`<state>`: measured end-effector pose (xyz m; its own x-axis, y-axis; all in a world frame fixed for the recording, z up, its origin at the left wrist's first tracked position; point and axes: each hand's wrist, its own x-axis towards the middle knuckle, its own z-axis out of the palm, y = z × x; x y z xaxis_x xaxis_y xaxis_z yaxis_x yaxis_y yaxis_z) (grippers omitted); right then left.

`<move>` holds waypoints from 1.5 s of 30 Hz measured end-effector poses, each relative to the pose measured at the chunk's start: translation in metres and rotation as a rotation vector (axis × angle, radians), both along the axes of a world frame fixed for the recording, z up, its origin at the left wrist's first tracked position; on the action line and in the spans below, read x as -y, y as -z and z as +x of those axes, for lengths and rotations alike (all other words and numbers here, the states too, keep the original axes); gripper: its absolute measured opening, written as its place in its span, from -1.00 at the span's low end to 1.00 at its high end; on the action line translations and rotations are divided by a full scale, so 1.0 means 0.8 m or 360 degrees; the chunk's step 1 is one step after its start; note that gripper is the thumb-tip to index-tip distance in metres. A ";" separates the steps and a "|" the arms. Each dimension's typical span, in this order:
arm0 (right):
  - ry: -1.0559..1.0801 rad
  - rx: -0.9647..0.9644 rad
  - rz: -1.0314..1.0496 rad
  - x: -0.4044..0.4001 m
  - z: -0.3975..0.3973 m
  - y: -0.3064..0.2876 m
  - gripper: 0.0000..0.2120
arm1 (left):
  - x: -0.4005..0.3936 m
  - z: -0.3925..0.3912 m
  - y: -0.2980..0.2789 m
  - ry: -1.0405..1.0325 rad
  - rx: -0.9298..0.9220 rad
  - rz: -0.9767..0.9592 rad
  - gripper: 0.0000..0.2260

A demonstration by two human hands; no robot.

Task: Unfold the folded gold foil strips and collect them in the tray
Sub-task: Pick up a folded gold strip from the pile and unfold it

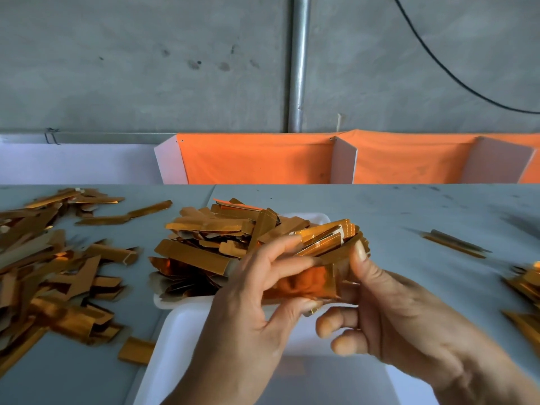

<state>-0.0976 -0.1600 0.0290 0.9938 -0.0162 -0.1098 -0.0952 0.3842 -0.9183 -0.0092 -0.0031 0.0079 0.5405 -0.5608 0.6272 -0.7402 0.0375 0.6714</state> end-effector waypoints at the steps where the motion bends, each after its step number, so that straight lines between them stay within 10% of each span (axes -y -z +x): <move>1: -0.0007 -0.0013 0.0015 0.000 0.000 0.000 -0.32 | 0.000 0.000 -0.001 -0.0054 0.0115 0.0043 -0.43; 6: 0.0117 0.0115 0.0033 0.003 0.002 0.001 -0.58 | 0.003 -0.001 -0.002 -0.0118 0.0565 0.0098 -0.36; 13: 0.0387 0.0143 -0.0691 -0.017 0.013 0.008 -0.79 | 0.006 0.011 0.006 0.0203 -0.0834 -0.0479 -0.43; 19: 0.0433 -0.0069 -0.1492 -0.034 0.018 0.010 -0.75 | 0.006 0.000 0.003 0.0029 -0.0853 -0.0100 -0.76; 23: 0.0855 0.0302 -0.1239 -0.020 0.007 -0.002 -0.81 | -0.003 0.000 0.007 -0.0059 -0.0997 -0.0048 -0.76; 38: 0.0659 0.0397 -0.0962 -0.021 0.006 -0.010 -0.92 | 0.006 -0.007 0.001 0.0190 -0.0427 0.0209 -0.64; 45: 0.0868 0.0379 -0.0941 -0.025 0.011 -0.005 -0.87 | 0.010 -0.006 0.007 -0.0292 0.0205 0.0340 -0.44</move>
